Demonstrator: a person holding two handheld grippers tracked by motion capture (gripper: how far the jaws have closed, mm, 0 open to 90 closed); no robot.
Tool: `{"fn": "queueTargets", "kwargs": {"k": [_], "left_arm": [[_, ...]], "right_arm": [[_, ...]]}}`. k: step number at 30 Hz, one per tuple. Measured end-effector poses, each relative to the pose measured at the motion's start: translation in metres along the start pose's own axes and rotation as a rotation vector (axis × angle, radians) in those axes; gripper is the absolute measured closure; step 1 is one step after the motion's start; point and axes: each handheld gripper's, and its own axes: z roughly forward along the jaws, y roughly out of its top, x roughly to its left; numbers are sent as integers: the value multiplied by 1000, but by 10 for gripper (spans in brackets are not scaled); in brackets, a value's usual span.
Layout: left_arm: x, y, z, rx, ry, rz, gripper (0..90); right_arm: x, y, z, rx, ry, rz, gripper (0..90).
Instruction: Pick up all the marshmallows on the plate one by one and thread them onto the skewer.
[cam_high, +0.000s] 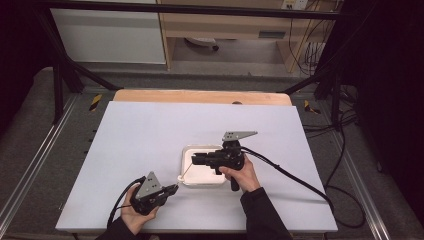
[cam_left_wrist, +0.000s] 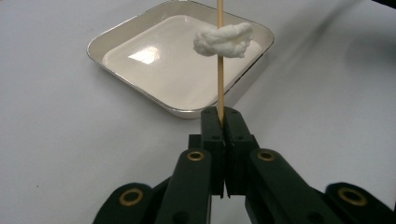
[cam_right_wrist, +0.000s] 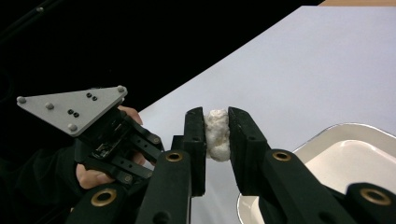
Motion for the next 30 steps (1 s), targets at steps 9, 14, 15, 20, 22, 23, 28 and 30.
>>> {"fn": "queueTargets", "kwargs": {"k": [9, 14, 15, 20, 22, 23, 28, 30], "left_arm": [[-1, 1, 1, 19, 8, 15, 888], [-2, 1, 2, 26, 11, 23, 888], [-2, 1, 2, 26, 9, 25, 888], [-4, 2, 3, 33, 12, 42, 888], [-5, 3, 4, 33, 14, 48, 888], [-5, 3, 4, 35, 14, 48, 888], [-5, 3, 4, 42, 17, 53, 889], [-6, 3, 3, 44, 17, 53, 889]], "right_arm": [[2, -4, 2, 10, 9, -6, 798], [3, -6, 3, 16, 11, -12, 802], [3, -6, 3, 17, 15, -13, 803], [5, -8, 4, 19, 20, -19, 806], [6, -8, 4, 18, 27, -18, 807], [6, -8, 4, 19, 26, -21, 807], [7, -10, 4, 31, 15, -37, 809], [7, -10, 4, 35, 10, -41, 810]]}}
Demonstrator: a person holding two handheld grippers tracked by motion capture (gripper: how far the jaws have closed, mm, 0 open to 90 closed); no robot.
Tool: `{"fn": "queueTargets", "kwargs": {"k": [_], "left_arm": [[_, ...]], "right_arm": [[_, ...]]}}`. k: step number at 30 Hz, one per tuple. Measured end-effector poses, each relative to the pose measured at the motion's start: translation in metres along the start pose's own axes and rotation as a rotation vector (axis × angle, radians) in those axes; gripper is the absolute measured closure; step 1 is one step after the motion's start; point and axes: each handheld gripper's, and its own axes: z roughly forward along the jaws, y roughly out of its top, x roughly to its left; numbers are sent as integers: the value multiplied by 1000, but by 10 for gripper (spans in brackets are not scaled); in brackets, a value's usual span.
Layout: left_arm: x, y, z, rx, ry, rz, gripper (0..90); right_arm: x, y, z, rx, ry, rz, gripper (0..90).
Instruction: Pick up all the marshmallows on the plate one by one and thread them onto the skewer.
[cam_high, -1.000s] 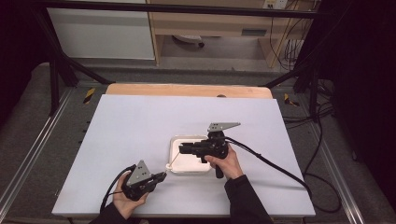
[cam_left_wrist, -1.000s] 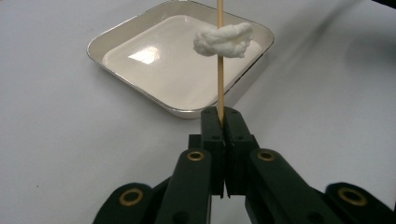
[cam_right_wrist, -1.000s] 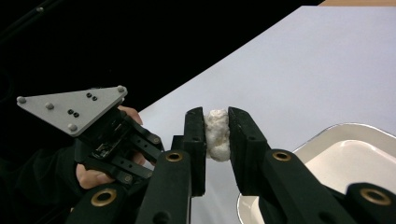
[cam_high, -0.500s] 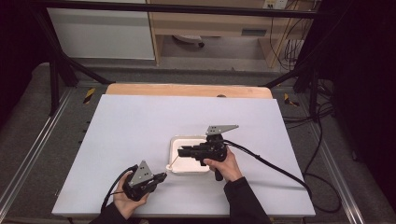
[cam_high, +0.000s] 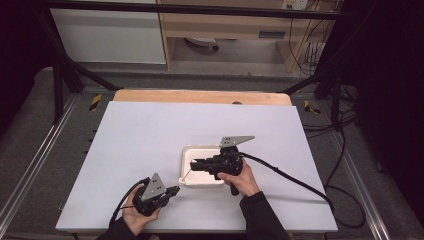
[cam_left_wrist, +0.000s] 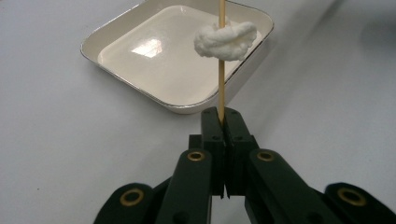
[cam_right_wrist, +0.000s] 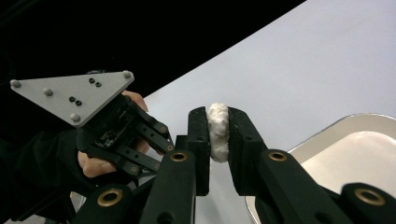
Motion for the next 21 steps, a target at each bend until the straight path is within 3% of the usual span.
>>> {"fn": "queueTargets", "kwargs": {"k": [21], "left_arm": [[-1, 0, 2, 10, -3, -6, 889]], "right_arm": [[0, -5, 5, 2, 12, 4, 814]]}}
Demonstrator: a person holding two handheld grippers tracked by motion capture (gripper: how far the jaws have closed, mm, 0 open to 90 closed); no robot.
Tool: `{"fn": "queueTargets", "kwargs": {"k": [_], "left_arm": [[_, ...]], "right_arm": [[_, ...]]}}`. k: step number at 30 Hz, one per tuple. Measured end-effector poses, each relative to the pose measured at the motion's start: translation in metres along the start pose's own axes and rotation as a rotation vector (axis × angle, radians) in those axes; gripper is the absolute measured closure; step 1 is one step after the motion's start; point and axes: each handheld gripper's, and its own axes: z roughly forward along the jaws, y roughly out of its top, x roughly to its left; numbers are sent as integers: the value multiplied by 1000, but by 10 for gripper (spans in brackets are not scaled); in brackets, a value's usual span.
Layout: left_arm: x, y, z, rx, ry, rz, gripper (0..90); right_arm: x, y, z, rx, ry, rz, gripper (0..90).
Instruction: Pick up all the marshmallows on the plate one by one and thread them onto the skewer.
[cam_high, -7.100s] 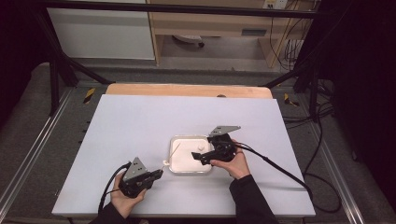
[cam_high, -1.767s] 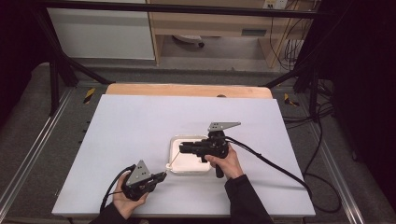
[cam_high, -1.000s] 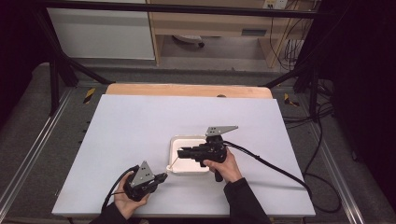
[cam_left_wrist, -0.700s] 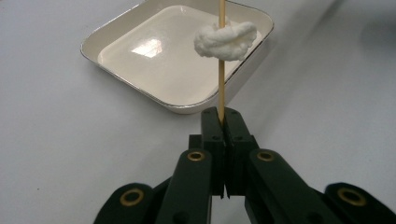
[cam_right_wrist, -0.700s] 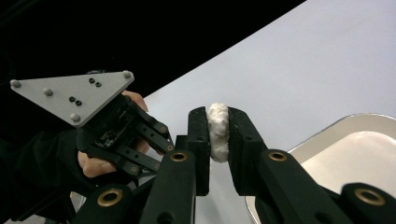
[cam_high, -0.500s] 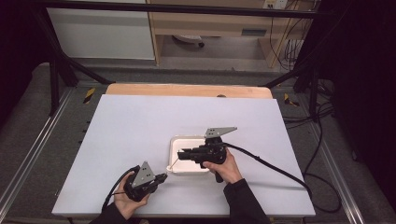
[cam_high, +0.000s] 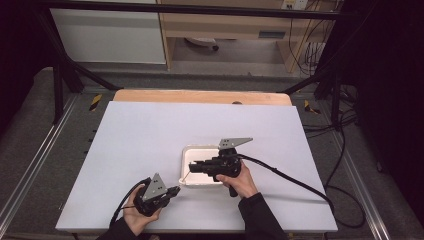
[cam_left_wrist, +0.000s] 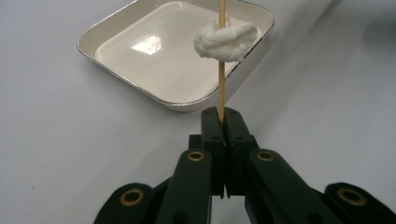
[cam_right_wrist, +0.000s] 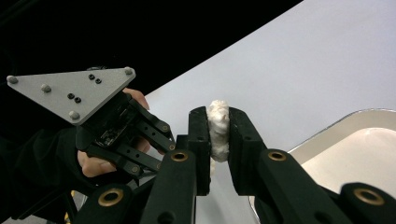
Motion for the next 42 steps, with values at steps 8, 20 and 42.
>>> {"fn": "queueTargets", "kwargs": {"k": [8, 20, 42], "left_arm": [[0, 1, 0, -7, 1, -7, 889], [-1, 1, 1, -9, -11, -26, 889], [0, 0, 1, -15, -25, -56, 888]], "right_arm": [[1, -1, 0, -5, 3, -2, 814], [0, -3, 2, -18, 8, -1, 814], [1, -7, 5, -24, 12, 1, 815]]}}
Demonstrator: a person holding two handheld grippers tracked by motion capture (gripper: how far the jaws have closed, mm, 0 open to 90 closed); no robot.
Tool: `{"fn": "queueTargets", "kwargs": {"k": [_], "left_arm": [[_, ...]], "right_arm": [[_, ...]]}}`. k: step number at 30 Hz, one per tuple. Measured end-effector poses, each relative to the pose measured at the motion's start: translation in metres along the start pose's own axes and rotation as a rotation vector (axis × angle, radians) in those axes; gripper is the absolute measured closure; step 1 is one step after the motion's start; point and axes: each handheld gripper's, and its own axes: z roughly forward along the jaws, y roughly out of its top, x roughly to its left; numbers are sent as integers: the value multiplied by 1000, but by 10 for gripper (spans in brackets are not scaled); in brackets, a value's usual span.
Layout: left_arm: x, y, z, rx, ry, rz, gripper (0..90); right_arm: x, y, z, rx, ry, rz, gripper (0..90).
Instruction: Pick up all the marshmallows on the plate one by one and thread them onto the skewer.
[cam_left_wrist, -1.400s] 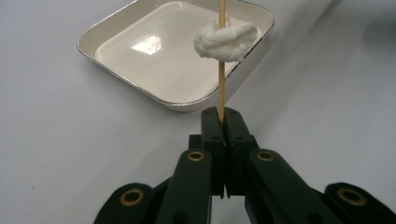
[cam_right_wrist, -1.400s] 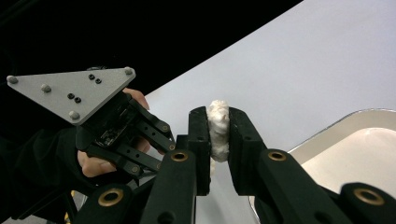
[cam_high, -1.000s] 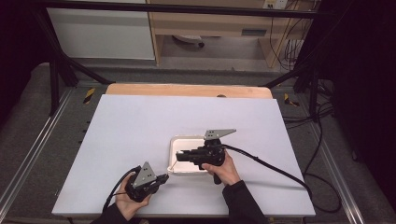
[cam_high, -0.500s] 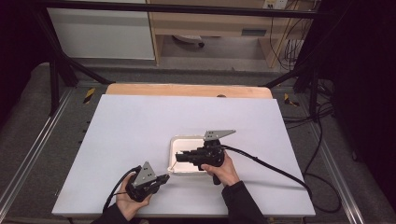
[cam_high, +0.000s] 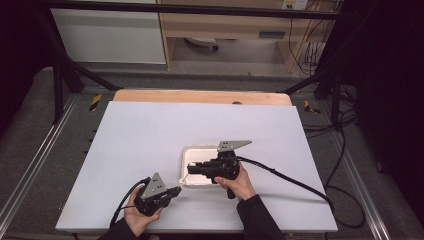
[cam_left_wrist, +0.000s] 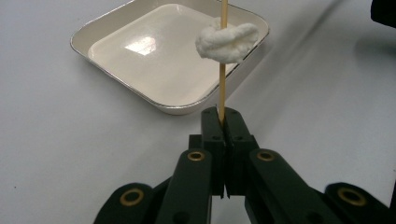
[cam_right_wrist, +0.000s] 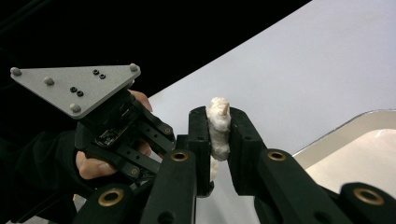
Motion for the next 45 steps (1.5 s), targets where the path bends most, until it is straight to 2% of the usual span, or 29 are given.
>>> {"fn": "queueTargets", "kwargs": {"k": [10, 11, 12, 13, 14, 16, 18, 22, 23, 24, 25, 27, 32, 34, 39, 45], "left_arm": [[0, 1, 0, -7, -6, -6, 888], [0, 1, -1, -36, -14, -10, 889], [-1, 6, -3, -68, -28, -27, 889], [-3, 10, -6, -77, -3, 5, 889], [-6, 12, -5, -71, 24, 30, 888], [-4, 8, -2, -68, 4, 3, 888], [-3, 6, -3, -58, 3, 6, 889], [-1, 7, -4, -74, -5, -12, 888], [-1, 7, -4, -74, 2, -12, 888], [-1, 7, -4, -70, 4, -12, 888], [-1, 6, -4, -68, 3, -15, 888], [0, 5, -4, -66, 2, -19, 888], [4, 4, -5, -63, 2, -32, 887], [5, 3, -5, -59, 1, -41, 887], [8, 1, -5, -49, -2, -59, 887], [9, 1, -4, -42, -11, -72, 886]], "right_arm": [[0, -3, 2, 7, 0, -3, 814], [0, -3, 3, 5, 2, 1, 814], [0, -4, 4, 41, 7, 9, 810], [1, -9, 11, 97, 1, -6, 804], [1, -16, 18, 109, 21, 7, 804], [2, -21, 23, 94, 22, 1, 803], [1, -25, 24, 101, 15, -13, 800], [1, -23, 24, 79, 11, -9, 771], [2, -22, 23, 76, 3, -13, 744], [3, -21, 22, 71, -6, -22, 647], [4, -20, 20, 56, -31, -34, 600], [7, -16, 15, 58, -62, -62, 586], [10, -7, 5, 43, -128, -112, 415], [9, -6, 3, 58, -177, -141, 341], [5, -5, -6, 93, -262, -173, 186], [-4, -9, -18, 152, -334, -180, 123]]}}
